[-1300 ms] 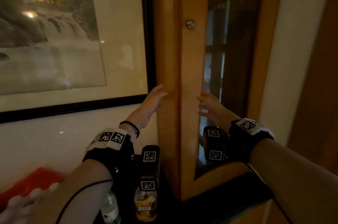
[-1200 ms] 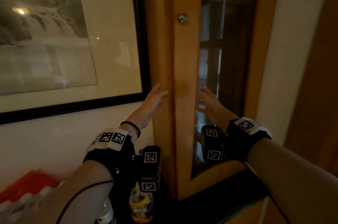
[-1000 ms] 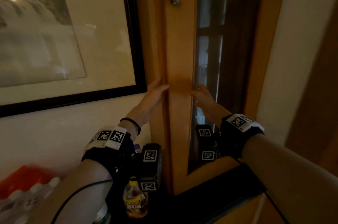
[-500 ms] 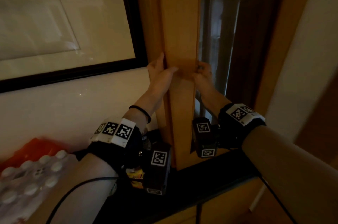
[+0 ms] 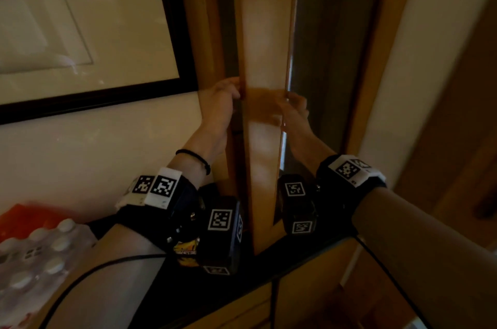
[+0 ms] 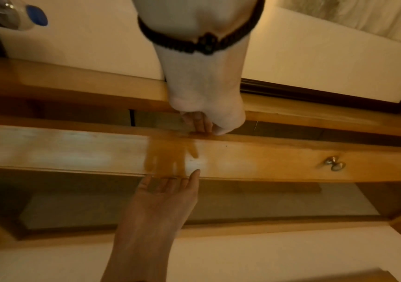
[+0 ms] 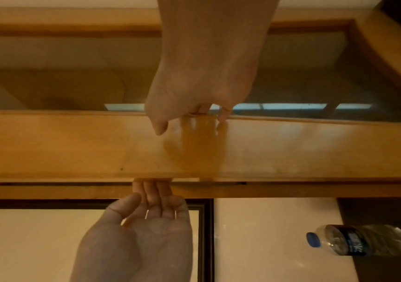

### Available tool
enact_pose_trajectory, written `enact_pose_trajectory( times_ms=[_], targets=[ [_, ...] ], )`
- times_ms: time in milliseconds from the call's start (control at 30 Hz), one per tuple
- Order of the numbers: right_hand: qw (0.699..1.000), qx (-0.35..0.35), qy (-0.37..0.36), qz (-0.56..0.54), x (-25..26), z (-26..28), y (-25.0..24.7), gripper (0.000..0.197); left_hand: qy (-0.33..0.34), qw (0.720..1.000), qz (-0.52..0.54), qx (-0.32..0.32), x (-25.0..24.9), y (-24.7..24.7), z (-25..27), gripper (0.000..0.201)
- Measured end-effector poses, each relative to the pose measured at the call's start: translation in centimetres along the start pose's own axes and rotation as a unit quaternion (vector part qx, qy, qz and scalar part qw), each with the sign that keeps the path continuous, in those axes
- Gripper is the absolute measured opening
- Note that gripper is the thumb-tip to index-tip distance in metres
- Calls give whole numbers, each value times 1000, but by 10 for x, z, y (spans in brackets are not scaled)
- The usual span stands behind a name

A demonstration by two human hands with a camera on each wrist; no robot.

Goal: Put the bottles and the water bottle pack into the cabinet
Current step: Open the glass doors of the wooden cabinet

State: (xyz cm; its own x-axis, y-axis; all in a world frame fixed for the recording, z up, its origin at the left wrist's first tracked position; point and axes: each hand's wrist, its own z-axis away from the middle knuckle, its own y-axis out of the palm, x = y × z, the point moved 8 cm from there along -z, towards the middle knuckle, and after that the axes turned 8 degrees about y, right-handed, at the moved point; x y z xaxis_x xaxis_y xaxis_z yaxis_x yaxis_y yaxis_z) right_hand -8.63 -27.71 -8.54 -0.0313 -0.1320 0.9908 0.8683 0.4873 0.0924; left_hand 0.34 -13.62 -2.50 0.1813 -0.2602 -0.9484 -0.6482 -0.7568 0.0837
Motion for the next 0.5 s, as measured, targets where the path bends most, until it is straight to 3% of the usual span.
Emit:
enact_pose_trajectory(
  times_ms=[100, 200, 367, 500],
  targets=[
    [999, -43, -23, -15, -3, 19, -20, 76, 2, 1000, 9, 17, -4, 10, 20, 41],
    [997, -71, -39, -16, -5, 35, -41, 66, 5, 999, 21, 46, -6, 25, 39, 35],
    [997, -59, -39, -14, 1, 57, -60, 99, 14, 996, 30, 84, -16, 36, 57, 38],
    [998, -42, -36, -17, 2, 69, -74, 93, 21, 993, 29, 111, -20, 46, 67, 38]
  ],
)
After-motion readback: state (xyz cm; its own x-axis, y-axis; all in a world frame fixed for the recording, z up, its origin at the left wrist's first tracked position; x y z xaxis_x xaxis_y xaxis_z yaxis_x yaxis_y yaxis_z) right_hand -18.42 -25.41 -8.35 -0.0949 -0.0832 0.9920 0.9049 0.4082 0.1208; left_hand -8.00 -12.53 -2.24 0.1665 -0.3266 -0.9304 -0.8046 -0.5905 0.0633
